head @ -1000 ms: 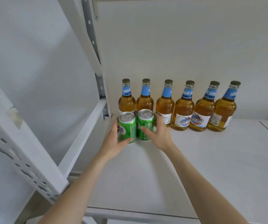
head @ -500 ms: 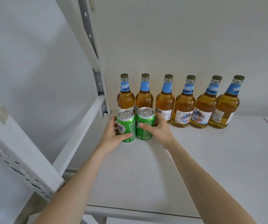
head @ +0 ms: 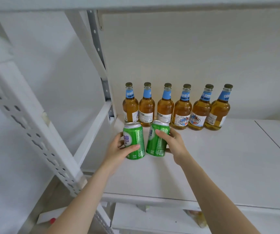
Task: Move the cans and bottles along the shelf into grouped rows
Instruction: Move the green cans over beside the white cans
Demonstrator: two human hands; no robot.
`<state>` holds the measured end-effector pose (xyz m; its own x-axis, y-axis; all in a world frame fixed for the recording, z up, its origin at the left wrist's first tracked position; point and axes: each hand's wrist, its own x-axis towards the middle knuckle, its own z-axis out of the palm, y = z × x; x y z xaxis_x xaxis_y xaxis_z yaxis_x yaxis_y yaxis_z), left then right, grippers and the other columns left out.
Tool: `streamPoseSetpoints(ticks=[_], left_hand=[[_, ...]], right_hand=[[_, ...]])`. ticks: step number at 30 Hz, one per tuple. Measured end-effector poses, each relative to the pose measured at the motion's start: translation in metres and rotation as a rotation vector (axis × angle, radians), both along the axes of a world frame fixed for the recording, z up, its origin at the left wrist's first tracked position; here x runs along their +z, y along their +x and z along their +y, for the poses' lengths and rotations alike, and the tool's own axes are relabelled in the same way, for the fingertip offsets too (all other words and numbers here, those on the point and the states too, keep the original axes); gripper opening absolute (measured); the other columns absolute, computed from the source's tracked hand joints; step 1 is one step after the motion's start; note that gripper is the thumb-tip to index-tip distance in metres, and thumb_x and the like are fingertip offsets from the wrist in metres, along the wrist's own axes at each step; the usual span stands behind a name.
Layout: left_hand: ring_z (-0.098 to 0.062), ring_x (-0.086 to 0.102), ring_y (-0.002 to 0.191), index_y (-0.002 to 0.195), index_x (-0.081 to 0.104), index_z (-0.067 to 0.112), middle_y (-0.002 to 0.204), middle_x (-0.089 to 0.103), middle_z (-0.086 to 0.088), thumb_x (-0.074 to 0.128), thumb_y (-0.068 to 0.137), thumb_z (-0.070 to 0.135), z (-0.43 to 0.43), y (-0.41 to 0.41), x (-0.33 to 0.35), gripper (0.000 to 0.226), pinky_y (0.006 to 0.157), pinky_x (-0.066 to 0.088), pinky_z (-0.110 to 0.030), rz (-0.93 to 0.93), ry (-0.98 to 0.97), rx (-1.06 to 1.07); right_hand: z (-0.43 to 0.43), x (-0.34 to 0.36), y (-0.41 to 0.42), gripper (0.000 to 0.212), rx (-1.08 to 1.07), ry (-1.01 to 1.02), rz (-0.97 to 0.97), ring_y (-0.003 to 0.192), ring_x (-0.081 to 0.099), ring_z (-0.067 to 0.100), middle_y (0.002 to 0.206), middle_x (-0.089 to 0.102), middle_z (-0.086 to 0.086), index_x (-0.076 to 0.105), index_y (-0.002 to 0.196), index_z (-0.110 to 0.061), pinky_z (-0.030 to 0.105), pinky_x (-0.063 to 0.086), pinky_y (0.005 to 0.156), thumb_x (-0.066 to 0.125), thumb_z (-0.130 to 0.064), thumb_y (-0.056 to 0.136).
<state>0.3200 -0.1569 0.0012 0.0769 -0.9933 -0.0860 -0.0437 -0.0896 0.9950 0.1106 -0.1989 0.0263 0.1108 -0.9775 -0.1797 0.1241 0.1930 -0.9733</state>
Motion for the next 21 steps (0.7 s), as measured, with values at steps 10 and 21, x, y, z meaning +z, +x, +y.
streamPoseSetpoints(ticks=[10, 21], left_hand=[[-0.017, 0.070, 0.101, 0.119, 0.058, 0.026, 0.112, 0.073, 0.000, 0.086, 0.069, 0.020, 0.071, -0.016, 0.040, 0.057, 0.077, 0.059, -0.032, 0.004, 0.019, -0.025], [-0.016, 0.069, 0.104, 0.121, 0.057, 0.026, 0.114, 0.072, 0.001, 0.084, 0.073, 0.017, 0.109, -0.065, 0.062, 0.056, 0.087, 0.058, -0.036, -0.011, -0.020, -0.091]], right_hand=[[0.076, 0.035, -0.020, 0.037, -0.040, -0.005, 0.043, 0.088, 0.067, 0.013, 0.104, 0.069, 0.001, 0.059, 0.117, -0.014, 0.024, 0.050, 0.060, 0.072, -0.030, 0.087], [0.124, 0.048, -0.070, 0.033, -0.096, -0.060, 0.075, 0.093, 0.065, 0.015, 0.109, 0.067, 0.004, 0.059, 0.110, -0.017, 0.027, 0.051, 0.066, 0.077, -0.027, 0.083]])
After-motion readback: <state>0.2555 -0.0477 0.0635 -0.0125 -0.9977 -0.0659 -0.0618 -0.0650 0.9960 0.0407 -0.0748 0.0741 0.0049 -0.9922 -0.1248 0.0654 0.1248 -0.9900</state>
